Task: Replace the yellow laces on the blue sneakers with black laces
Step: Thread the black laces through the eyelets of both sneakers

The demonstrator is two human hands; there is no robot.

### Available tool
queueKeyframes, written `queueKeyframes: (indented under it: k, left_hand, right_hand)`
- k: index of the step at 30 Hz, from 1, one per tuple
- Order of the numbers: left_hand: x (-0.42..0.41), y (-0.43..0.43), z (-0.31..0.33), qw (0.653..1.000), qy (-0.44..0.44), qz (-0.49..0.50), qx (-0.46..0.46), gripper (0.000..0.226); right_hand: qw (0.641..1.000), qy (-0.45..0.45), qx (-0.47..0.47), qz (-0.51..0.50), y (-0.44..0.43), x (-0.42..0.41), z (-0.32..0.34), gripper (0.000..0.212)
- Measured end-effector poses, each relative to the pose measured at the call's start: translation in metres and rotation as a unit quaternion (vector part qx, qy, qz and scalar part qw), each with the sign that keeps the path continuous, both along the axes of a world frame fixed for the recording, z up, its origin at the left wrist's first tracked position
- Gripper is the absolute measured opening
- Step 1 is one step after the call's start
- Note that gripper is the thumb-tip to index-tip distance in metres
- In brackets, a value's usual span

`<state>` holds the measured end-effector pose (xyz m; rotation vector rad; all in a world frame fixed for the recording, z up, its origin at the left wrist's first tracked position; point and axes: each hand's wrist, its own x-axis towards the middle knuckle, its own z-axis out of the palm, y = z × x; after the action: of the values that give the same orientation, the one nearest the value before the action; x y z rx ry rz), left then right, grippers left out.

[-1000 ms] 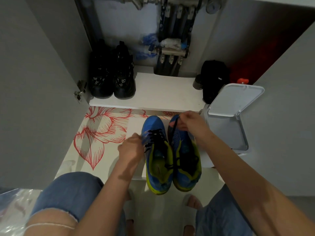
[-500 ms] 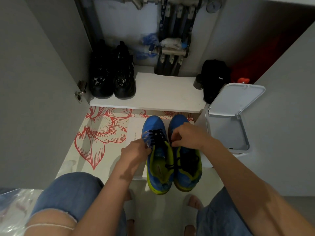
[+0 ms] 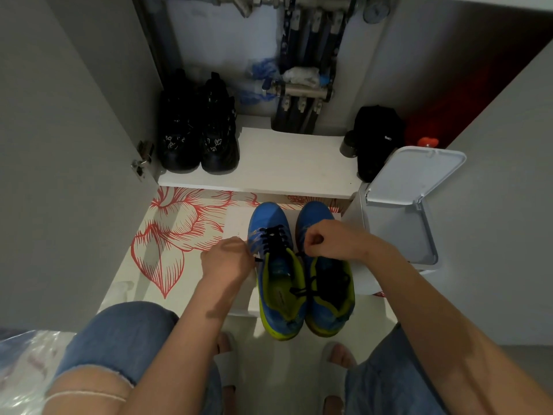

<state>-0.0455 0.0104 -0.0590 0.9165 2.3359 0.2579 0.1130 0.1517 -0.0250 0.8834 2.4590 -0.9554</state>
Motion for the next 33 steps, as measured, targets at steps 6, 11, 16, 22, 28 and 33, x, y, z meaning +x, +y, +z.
queueKeyframes:
  k: [6,11,16,22,28,33]
  left_hand:
    - [0.01,0.011,0.005,0.997,-0.046,-0.044,-0.037,0.027]
    - [0.016,0.019,0.026,0.989,-0.048,-0.092,-0.104,0.033]
    - [0.011,0.02,0.039,0.976,-0.023,-0.166,-0.141,0.033]
    - [-0.004,0.025,0.031,0.98,-0.029,-0.135,-0.142,0.035]
    - [-0.002,0.02,0.031,0.985,0.039,-0.103,-0.131,0.052]
    - [0.015,0.031,0.034,0.982,0.105,-0.135,0.082,0.028]
  right_hand:
    - [0.999,0.018,-0.015,0.03,-0.019,-0.01,-0.001,0.006]
    - [0.999,0.028,-0.022,0.001,-0.028,-0.01,0.003,0.018]
    - [1.0,0.021,-0.02,-0.004,-0.04,-0.014,0.004,0.025]
    - [0.997,0.07,0.003,-0.026,-0.061,-0.019,-0.009,0.02]
    - [0.992,0.102,0.001,-0.071,-0.029,-0.004,-0.001,0.022]
    - [0.979,0.143,0.026,-0.14,0.011,0.027,0.016,0.012]
